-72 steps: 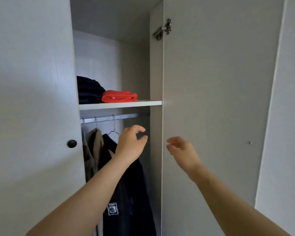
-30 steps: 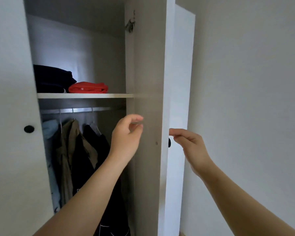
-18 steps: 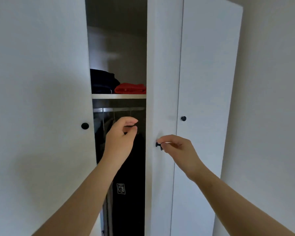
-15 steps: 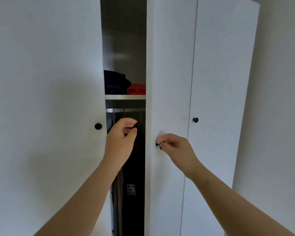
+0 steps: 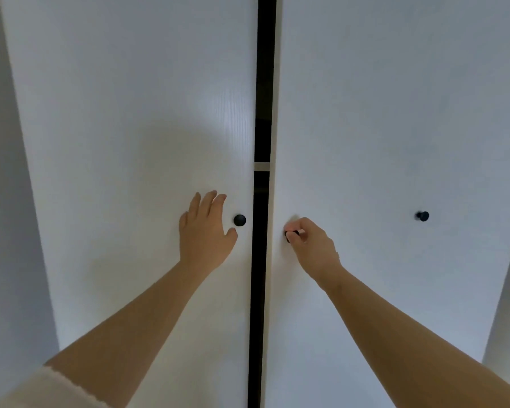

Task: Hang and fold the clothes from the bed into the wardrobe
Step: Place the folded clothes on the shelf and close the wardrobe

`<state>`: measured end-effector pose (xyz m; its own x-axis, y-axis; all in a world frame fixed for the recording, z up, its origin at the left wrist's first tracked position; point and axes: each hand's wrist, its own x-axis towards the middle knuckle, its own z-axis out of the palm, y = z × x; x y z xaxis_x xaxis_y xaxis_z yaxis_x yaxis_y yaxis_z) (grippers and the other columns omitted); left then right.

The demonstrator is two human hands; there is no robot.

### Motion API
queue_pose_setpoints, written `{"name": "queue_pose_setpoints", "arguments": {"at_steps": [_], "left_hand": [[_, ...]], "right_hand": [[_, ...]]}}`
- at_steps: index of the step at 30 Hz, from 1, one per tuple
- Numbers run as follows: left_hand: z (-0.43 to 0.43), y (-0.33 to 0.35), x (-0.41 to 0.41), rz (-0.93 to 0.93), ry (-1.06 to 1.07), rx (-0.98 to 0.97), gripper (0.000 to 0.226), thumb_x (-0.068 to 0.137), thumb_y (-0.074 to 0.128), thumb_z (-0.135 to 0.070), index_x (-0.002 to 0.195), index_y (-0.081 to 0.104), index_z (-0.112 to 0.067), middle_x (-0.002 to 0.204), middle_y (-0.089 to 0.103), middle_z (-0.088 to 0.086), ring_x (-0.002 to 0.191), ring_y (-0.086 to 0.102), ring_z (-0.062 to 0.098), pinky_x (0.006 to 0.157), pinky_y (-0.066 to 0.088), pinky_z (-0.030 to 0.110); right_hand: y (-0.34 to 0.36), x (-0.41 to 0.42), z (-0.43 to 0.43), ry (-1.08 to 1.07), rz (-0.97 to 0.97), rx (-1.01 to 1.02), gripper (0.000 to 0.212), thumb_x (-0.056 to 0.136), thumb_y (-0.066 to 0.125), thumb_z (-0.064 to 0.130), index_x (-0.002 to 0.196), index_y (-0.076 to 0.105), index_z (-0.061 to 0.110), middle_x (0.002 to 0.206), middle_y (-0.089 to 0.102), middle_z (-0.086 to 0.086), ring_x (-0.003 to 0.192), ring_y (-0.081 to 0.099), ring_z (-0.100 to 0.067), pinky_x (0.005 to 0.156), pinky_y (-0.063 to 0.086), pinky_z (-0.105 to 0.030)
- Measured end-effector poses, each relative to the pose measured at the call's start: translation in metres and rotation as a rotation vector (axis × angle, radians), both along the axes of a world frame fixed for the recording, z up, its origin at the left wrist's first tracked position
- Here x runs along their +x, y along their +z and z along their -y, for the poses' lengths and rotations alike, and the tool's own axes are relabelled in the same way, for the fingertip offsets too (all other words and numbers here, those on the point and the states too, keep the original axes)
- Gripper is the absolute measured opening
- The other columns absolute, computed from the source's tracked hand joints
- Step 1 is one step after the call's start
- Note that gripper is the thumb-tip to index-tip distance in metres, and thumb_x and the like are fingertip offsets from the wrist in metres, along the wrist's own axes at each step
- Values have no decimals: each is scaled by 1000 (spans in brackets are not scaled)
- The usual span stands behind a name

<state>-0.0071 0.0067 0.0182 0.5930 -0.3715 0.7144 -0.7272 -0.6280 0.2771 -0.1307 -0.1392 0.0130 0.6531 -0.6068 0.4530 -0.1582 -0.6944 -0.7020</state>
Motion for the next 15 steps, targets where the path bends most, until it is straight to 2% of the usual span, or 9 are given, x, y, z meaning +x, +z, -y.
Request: {"name": "queue_pose_setpoints", "arguments": {"at_steps": [4, 6, 11, 15], "left_hand": [[7, 5, 22, 140, 98, 189, 79, 88, 51, -41, 149, 3, -27, 157, -9, 0, 144, -11, 29, 114, 3, 49], [13, 10, 32, 187, 116, 256, 83, 87, 49, -45, 149, -3, -27, 157, -13, -1, 143, -15, 30, 113, -1, 53], [22, 2, 51, 141, 138, 438, 97, 82, 50, -53, 146, -17, -27, 155, -21, -5, 141, -22, 32, 110, -11, 57], [22, -11, 62, 215, 162, 453, 101, 81, 53, -53, 146, -20, -25, 153, -28, -5, 138, -28, 33, 109, -12, 58]], "right_hand": [[3, 23, 5, -71, -79, -25, 26, 94, 41, 29, 71, 46, 39, 73, 51, 24, 67, 46, 3, 75, 24, -33], [4, 32, 7, -79, -85, -12, 25, 94, 41, 29, 71, 47, 38, 73, 52, 24, 67, 47, 2, 75, 24, -33], [3, 54, 10, -112, -87, 5, 25, 94, 39, 28, 71, 45, 36, 71, 50, 20, 66, 46, 0, 76, 25, -33], [3, 67, 13, -147, -120, -38, 21, 96, 36, 28, 78, 45, 34, 69, 50, 18, 64, 47, -4, 73, 24, -33]]}}
